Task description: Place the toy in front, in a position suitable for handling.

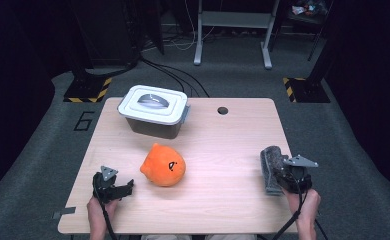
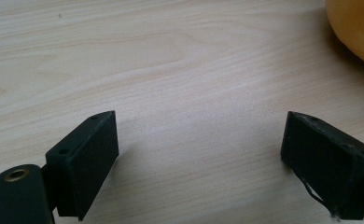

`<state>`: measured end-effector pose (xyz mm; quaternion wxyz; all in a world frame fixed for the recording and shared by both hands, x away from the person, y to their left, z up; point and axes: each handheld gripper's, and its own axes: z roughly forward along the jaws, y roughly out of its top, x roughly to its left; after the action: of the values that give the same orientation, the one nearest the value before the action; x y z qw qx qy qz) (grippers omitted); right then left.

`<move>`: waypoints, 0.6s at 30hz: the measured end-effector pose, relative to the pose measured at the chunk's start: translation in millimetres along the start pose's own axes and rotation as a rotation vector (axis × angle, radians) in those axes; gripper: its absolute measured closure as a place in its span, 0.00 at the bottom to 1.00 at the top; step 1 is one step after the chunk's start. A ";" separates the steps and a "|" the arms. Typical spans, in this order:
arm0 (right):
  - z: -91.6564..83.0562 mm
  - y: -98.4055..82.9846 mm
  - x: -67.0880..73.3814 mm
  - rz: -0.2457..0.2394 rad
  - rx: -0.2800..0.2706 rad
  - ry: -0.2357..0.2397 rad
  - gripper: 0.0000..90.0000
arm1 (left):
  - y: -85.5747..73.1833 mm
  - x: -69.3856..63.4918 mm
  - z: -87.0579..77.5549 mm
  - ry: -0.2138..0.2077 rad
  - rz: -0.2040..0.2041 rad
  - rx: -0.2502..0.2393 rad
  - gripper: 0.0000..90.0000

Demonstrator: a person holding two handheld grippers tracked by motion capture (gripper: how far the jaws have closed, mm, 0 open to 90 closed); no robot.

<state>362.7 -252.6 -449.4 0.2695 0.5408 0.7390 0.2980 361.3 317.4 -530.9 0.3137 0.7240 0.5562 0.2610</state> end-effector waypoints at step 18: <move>37.4 17.3 -17.6 -0.032 0.061 -0.012 0.77 | -0.3 -0.6 0.1 0.003 -0.002 -0.003 0.12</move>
<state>405.5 -259.8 -460.7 0.2619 0.5384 0.7549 0.2677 361.1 316.9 -531.2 0.3142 0.7225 0.5572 0.2623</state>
